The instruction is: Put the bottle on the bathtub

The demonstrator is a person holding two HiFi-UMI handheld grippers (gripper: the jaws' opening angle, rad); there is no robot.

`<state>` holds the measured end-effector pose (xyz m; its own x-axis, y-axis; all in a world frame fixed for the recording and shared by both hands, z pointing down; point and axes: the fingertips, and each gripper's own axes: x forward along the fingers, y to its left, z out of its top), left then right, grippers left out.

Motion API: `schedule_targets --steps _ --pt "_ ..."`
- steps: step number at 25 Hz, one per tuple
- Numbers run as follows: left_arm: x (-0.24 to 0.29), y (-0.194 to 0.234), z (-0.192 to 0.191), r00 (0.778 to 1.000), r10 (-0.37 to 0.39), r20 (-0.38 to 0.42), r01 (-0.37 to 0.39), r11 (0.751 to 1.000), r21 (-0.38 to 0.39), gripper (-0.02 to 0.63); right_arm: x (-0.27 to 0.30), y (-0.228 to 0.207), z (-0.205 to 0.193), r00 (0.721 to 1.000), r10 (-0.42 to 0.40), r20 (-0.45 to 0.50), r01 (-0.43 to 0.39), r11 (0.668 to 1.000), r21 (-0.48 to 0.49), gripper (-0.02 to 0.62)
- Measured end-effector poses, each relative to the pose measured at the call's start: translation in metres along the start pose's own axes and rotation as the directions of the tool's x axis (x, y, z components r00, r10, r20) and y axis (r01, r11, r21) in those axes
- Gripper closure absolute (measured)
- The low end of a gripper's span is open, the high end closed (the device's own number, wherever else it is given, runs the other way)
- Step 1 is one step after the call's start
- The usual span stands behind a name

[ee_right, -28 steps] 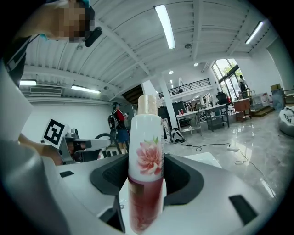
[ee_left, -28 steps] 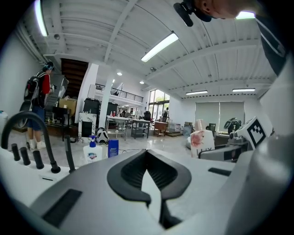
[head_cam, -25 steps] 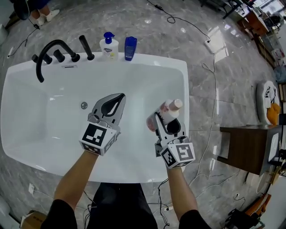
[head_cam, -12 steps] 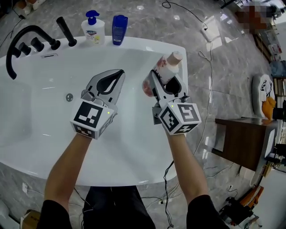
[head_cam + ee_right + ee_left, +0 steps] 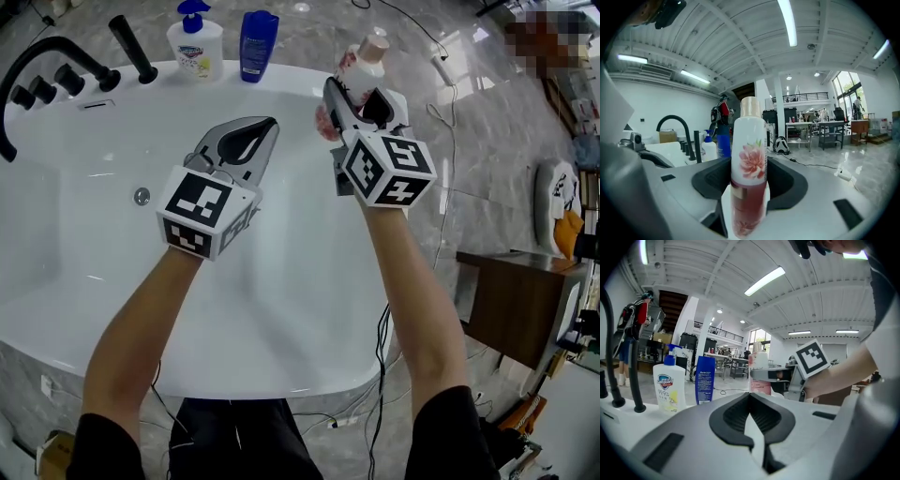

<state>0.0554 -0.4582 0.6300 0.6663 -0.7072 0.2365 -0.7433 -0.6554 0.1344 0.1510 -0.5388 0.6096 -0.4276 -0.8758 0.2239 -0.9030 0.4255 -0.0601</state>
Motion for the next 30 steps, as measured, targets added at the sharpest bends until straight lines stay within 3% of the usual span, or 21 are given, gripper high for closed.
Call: schedule_targets --steps 14,24,30 --pt "0.022 0.009 -0.020 1.000 -0.006 0.002 0.006 0.997 -0.071 0.598 0.089 -0.033 -0.004 0.998 -0.055 0.023 0.057 0.995 -0.079 0.359" --pt "0.013 0.014 -0.056 0.999 -0.001 -0.053 -0.005 0.995 -0.103 0.598 0.087 -0.035 -0.013 0.990 -0.097 0.101 0.103 0.993 -0.055 0.356" --pt "0.008 0.007 -0.067 0.997 -0.011 -0.071 0.002 0.992 -0.122 0.598 0.079 -0.033 -0.023 0.992 -0.109 0.063 0.113 0.992 -0.060 0.353"
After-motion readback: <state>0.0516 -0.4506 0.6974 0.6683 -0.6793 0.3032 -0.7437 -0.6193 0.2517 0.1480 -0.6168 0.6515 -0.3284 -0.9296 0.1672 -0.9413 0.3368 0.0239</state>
